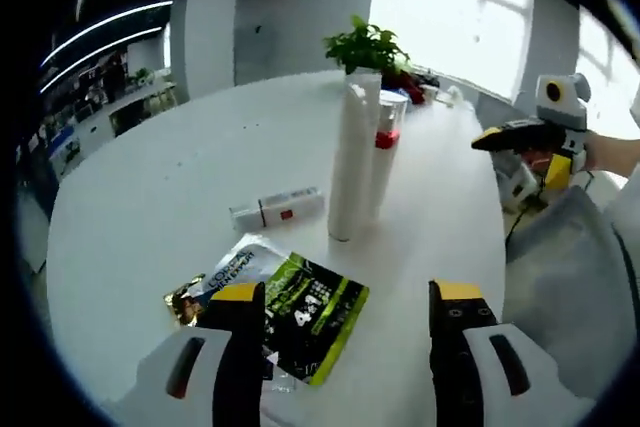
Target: Arrange the skincare products in the storage area until every visible bottle or jar stands upright without overlapping.
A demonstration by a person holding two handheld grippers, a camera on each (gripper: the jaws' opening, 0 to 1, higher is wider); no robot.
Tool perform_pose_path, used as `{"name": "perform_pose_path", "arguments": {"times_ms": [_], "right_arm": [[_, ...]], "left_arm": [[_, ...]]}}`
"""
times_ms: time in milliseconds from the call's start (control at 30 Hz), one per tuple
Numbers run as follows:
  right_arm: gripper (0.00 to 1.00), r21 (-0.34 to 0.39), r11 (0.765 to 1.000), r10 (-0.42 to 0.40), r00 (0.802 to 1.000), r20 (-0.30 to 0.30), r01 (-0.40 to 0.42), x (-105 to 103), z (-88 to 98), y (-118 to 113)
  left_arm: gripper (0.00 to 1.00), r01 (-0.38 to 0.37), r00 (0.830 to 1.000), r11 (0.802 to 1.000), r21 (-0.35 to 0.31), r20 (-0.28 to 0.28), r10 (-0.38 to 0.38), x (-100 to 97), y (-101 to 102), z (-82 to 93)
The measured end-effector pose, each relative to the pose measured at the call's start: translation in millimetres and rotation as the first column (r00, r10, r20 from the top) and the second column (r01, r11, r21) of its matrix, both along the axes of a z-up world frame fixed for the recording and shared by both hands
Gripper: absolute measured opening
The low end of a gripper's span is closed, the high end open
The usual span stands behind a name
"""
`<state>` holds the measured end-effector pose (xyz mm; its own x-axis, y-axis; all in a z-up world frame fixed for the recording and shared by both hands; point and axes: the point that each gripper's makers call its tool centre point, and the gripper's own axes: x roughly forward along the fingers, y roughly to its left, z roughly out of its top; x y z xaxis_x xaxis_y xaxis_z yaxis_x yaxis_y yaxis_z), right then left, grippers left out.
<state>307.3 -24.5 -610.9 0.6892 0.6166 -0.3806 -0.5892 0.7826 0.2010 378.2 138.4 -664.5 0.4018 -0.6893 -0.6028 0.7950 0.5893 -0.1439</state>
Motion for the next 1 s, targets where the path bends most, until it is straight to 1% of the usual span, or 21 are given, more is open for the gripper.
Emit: {"name": "perform_pose_path", "arguments": {"times_ms": [33, 67, 167, 200, 267, 433, 633, 700, 900, 1000], "right_arm": [[0.71, 0.001, 1.000, 0.000, 1.000, 0.000, 0.000, -0.7, 0.0, 0.3], [0.71, 0.002, 1.000, -0.001, 1.000, -0.001, 0.001, -1.2, -0.1, 0.7], [0.73, 0.004, 1.000, -0.001, 1.000, -0.001, 0.001, -3.3, -0.1, 2.3], [0.73, 0.004, 1.000, 0.000, 1.000, -0.001, 0.000, -3.8, 0.1, 2.8], [0.74, 0.005, 1.000, 0.002, 1.000, -0.001, -0.002, -5.0, 0.5, 3.8], [0.77, 0.002, 1.000, 0.008, 1.000, -0.001, -0.008, -8.3, 0.9, 5.3], [0.82, 0.002, 1.000, 0.003, 1.000, -0.013, -0.003, -13.7, -0.7, 3.7], [0.83, 0.005, 1.000, -0.005, 1.000, -0.031, 0.005, -16.2, -2.8, 2.1], [0.87, 0.009, 1.000, -0.022, 0.999, -0.046, 0.022, -22.8, -4.5, -2.7], [0.87, 0.004, 1.000, -0.021, 0.999, -0.048, 0.021, -25.8, -4.5, -4.3]], "left_arm": [[0.67, -0.013, 1.000, 1.000, 0.004, -0.007, 0.013, -2.4, 2.5, -0.9], [0.67, -0.045, 0.999, 0.999, 0.012, -0.022, 0.046, -6.9, 8.2, -3.1], [0.67, -0.069, 0.997, 0.998, 0.009, -0.032, 0.070, -16.1, 14.5, -3.9], [0.68, -0.093, 0.995, 0.996, 0.001, -0.039, 0.093, -20.1, 17.6, -3.3], [0.71, -0.126, 0.991, 0.992, -0.008, -0.053, 0.126, -26.3, 22.4, -2.9], [0.81, -0.185, 0.981, 0.983, -0.012, -0.060, 0.184, -38.1, 36.5, -2.4], [0.84, -0.231, 0.971, 0.973, -0.026, -0.075, 0.229, -53.7, 49.1, 0.2], [0.86, -0.239, 0.969, 0.971, -0.027, -0.073, 0.237, -57.5, 51.4, 1.6], [0.93, -0.274, 0.959, 0.962, -0.019, -0.084, 0.271, -70.7, 58.4, 2.7], [0.93, -0.285, 0.955, 0.958, -0.019, -0.091, 0.282, -76.8, 60.9, 3.3]]}}
